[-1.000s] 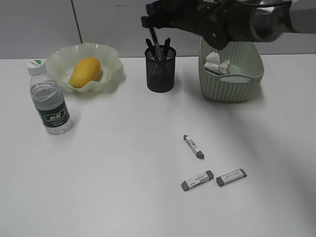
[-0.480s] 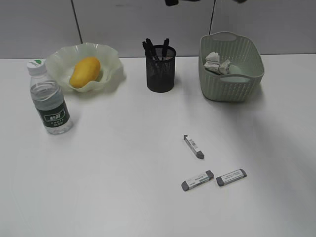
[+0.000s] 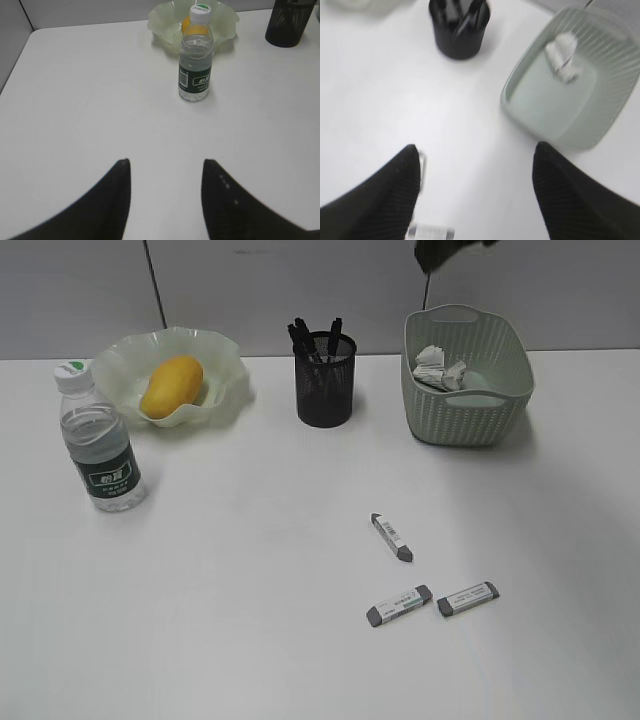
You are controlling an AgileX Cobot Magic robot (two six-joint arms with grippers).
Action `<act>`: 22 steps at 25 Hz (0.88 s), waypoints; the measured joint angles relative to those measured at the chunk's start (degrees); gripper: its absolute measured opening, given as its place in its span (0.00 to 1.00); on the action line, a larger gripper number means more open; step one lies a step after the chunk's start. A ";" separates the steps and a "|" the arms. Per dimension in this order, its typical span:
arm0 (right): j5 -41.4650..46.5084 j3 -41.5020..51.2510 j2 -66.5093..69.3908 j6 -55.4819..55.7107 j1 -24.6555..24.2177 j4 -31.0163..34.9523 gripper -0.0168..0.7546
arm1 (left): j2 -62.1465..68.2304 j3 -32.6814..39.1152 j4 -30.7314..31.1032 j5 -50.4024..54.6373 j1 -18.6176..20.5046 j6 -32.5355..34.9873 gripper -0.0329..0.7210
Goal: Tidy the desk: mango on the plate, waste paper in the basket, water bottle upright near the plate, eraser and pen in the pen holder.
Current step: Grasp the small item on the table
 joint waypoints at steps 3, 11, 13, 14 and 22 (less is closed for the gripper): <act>9.57 0.00 -0.28 -3.33 0.00 2.29 0.74 | 0.00 0.00 0.06 0.00 0.00 0.00 0.51; 11.37 2.70 -2.30 -3.40 -1.79 2.62 0.74 | 2.24 0.00 0.07 0.00 0.00 0.00 0.51; 11.37 6.13 -3.87 -2.96 -4.98 3.23 0.74 | 4.12 0.00 0.07 0.00 0.00 0.00 0.51; 11.37 8.48 -5.03 -2.54 -6.95 3.38 0.74 | 4.87 0.00 0.07 0.00 0.00 0.00 0.51; 7.99 30.33 -21.29 -2.11 -20.00 4.51 0.74 | 13.60 -0.25 -3.08 -1.08 -1.62 0.00 0.51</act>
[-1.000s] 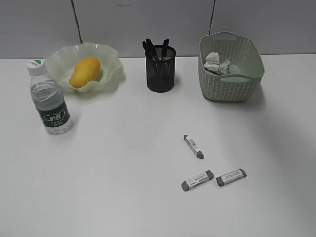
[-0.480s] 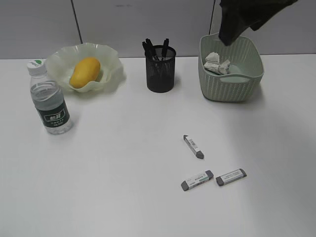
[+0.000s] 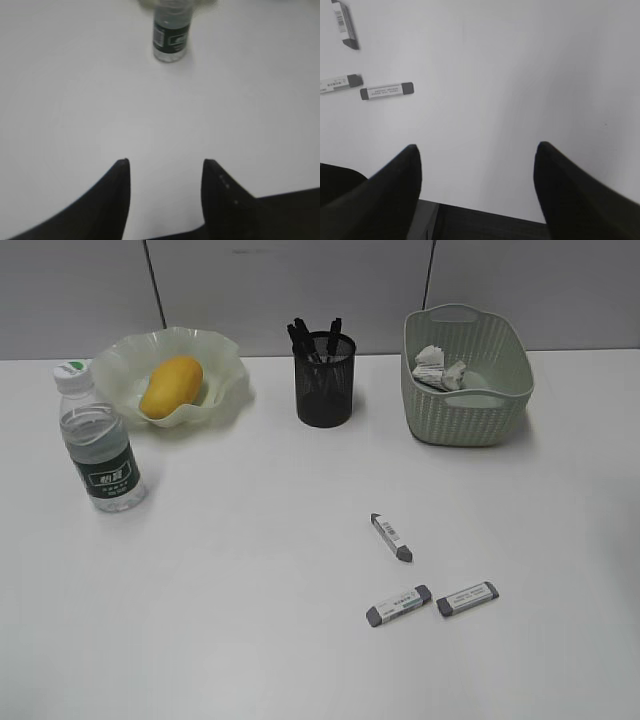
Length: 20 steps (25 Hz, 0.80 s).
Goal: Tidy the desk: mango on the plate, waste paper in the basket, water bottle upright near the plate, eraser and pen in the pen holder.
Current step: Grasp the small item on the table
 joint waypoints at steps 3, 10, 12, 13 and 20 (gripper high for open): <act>-2.58 7.76 -7.07 -0.06 -0.54 0.18 0.74 | 3.00 -0.21 -2.45 -0.57 -4.27 0.00 0.51; -5.86 22.54 -22.66 -0.06 -0.54 0.65 0.74 | 18.44 -4.17 -2.66 -6.47 -12.68 0.00 0.51; -6.89 25.91 -27.35 0.00 -0.54 0.65 0.74 | 25.57 -6.74 -2.78 -8.56 -14.24 0.00 0.51; -7.26 27.47 -29.54 0.12 -0.54 0.65 0.74 | 28.77 -8.47 -2.78 -9.58 -15.25 0.00 0.51; -7.63 32.50 -41.93 0.48 -0.54 0.45 0.74 | 57.02 -26.07 -6.78 -12.52 -23.90 0.14 0.51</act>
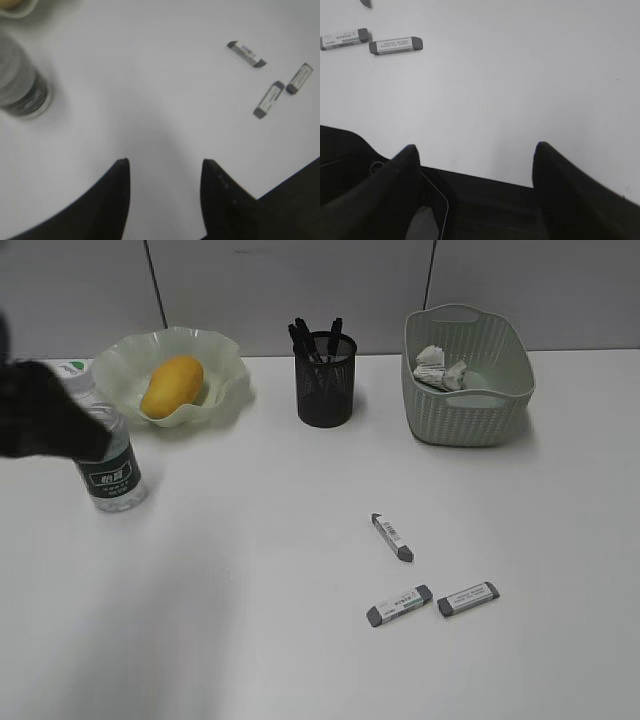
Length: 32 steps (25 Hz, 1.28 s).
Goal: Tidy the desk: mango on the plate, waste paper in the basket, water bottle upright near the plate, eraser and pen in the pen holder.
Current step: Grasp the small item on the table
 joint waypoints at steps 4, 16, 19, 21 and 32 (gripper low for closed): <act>-0.06 1.69 -4.51 1.00 0.00 -0.06 0.74 | 13.79 -12.52 -1.44 0.34 -6.70 -2.97 0.51; -0.05 4.75 -10.58 1.19 0.00 -0.18 0.74 | 38.39 -35.41 0.36 3.27 -22.22 -5.97 0.51; 0.00 4.87 -12.61 1.19 0.00 -0.18 0.74 | 41.69 -37.45 2.27 3.70 -24.11 -3.42 0.51; 0.44 5.29 -14.10 1.19 0.00 -0.18 0.74 | 43.79 -38.61 3.83 3.75 -25.81 -1.23 0.51; 1.32 6.15 -17.63 1.24 0.00 -0.28 0.72 | 57.26 -53.29 2.98 10.06 -28.92 10.52 0.51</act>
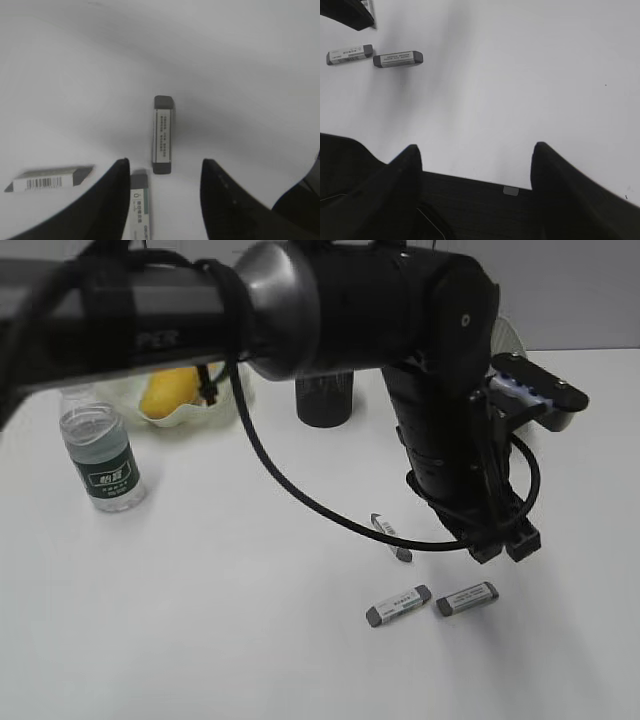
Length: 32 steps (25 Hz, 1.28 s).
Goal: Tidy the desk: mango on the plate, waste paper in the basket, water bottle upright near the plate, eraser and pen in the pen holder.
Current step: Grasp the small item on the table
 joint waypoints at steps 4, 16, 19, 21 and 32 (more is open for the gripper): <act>0.00 0.00 0.00 0.06 0.00 0.00 0.68 | 3.65 -4.48 -1.51 2.81 -0.14 3.06 0.51; 0.00 0.00 0.00 0.12 0.00 0.00 0.64 | 9.45 -5.48 -2.22 2.22 -0.14 3.59 0.56; 0.00 0.00 0.00 0.12 0.00 0.00 0.64 | 10.31 -5.48 -2.22 0.89 -0.14 3.67 0.63; 0.00 0.00 0.00 0.12 0.00 0.00 0.64 | 10.58 -5.52 -2.27 -0.80 -0.14 3.67 0.66; 0.00 0.00 0.00 0.17 0.00 0.00 0.64 | 13.02 -5.52 -2.27 -3.48 -0.14 3.67 0.68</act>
